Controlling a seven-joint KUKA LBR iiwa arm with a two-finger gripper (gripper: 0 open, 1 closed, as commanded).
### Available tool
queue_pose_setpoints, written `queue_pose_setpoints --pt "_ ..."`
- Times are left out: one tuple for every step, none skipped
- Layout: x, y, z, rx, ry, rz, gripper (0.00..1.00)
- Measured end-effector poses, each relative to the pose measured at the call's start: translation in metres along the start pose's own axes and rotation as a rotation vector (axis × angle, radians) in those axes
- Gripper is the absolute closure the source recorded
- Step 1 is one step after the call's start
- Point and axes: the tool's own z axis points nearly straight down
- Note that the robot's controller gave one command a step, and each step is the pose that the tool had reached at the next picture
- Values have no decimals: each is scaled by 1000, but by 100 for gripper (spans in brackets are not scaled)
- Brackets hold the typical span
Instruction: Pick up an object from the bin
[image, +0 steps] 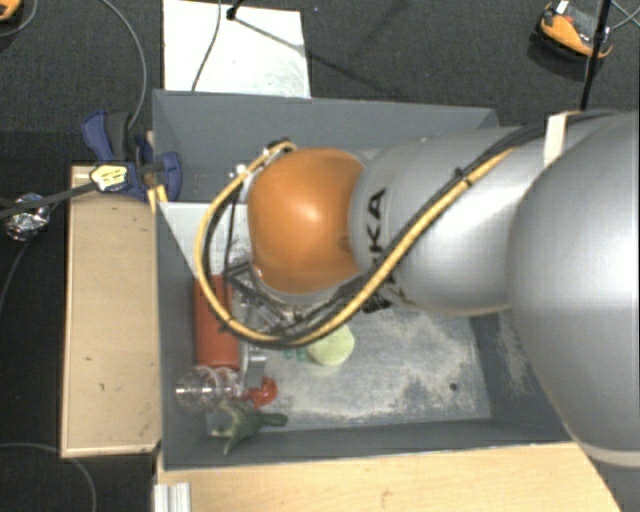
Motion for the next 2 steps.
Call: queue_pose_setpoints --pt "-2 -1 -5 -2 -8 6 0" --pt "3 -4 -6 -1 -4 51 0"
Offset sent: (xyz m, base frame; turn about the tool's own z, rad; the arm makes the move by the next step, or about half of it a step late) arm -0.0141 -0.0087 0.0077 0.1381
